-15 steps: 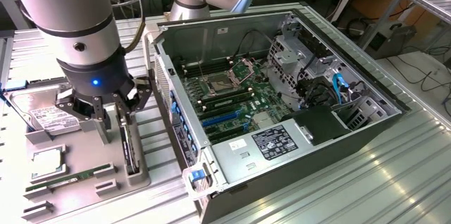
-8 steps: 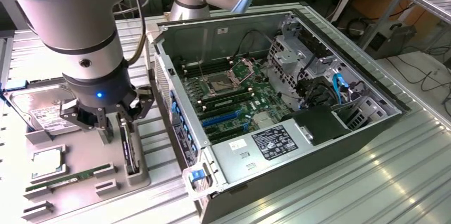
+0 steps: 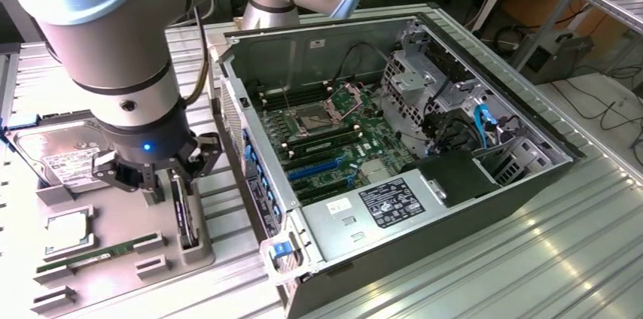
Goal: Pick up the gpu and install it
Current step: 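Pick up the gpu and move the gpu toward the slot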
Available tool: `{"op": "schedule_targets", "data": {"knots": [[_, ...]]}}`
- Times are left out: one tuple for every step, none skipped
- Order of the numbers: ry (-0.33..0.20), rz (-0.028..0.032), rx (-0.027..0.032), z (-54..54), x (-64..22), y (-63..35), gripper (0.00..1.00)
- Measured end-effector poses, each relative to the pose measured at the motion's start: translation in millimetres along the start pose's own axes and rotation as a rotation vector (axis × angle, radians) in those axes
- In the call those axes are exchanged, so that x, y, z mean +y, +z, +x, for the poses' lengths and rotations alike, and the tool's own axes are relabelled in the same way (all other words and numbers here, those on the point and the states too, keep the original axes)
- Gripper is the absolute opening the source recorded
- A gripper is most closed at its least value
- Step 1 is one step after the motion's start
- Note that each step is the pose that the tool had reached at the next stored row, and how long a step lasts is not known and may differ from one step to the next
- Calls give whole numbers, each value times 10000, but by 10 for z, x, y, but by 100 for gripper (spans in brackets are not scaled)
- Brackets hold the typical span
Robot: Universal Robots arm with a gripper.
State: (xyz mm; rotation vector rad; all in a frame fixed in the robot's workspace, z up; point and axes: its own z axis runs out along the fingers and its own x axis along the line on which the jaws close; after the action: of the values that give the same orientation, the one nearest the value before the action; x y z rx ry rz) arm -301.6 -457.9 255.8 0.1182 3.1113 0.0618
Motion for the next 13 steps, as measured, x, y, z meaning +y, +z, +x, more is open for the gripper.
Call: {"op": "schedule_targets", "data": {"knots": [[5, -3, 8, -1, 0, 18, 42], [11, -4, 18, 0, -1, 29, 42], [15, -5, 37, 0, -1, 37, 42], [19, -5, 51, 0, -1, 41, 42], [22, -3, 59, 0, -2, 44, 42], [25, -3, 70, 0, -2, 51, 42], [26, -2, 76, 1, -2, 59, 42], [27, -2, 79, 0, -3, 66, 42], [27, -3, 81, -1, -3, 75, 42], [27, -3, 83, -1, -3, 81, 42], [27, -2, 84, -2, -3, 86, 42], [27, -1, 84, -3, -3, 90, 42], [26, -1, 85, -7, -3, 94, 42]]}}
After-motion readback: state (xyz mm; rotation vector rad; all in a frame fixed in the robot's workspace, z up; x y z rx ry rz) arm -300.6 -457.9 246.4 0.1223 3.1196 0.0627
